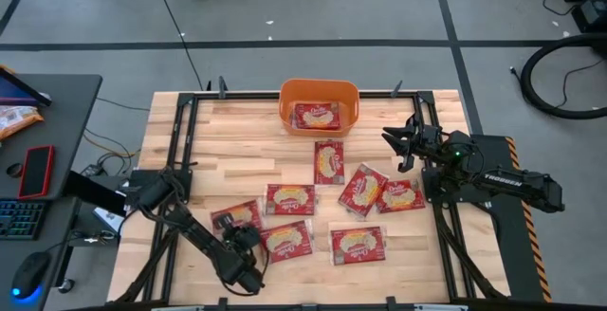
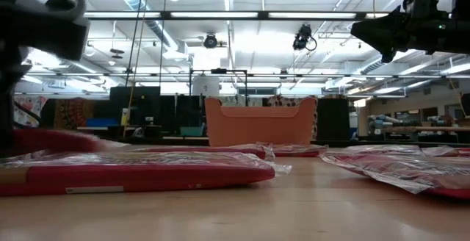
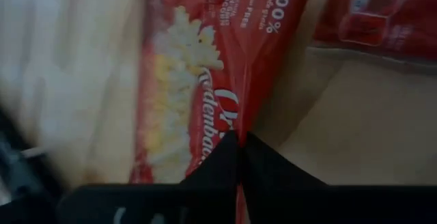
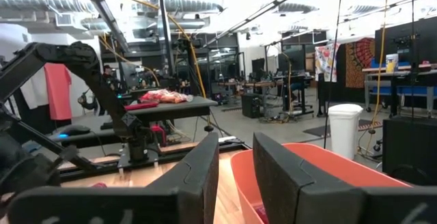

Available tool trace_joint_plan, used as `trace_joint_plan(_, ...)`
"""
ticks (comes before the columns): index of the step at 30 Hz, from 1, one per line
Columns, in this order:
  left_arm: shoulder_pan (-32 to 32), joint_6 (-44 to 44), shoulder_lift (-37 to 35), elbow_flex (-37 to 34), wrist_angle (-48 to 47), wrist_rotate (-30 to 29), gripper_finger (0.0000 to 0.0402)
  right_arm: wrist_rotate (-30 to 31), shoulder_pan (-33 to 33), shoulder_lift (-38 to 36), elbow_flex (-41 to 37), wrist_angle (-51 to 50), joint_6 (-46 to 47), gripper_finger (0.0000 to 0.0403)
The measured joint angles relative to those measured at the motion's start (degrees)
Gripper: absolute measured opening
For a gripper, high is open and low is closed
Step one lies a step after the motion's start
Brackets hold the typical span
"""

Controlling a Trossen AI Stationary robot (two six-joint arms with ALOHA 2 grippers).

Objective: Sort popcorn bags into baskets
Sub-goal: Put the red popcorn bag into the orange bin

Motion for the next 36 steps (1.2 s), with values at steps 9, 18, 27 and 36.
trace_joint_plan(9,7.82,7.22,-9.21,5.35,-10.08,-12.5,0.0005,0.02,0.0,0.02,0.0,-0.03,0.0,0.0096)
trace_joint_plan(18,25.34,40.61,-13.1,6.46,5.95,-30.28,0.0007,0.02,-0.02,0.0,0.0,-0.01,0.0,0.0096)
trace_joint_plan(27,43.58,90.43,-13.1,6.46,40.49,-24.86,0.0008,0.04,0.0,0.0,0.0,-0.01,0.0,0.0096)
trace_joint_plan(36,58.11,98.64,-13.1,5.89,50.71,-9.76,0.0008,0.04,-0.01,0.0,0.0,0.0,0.0,0.0096)
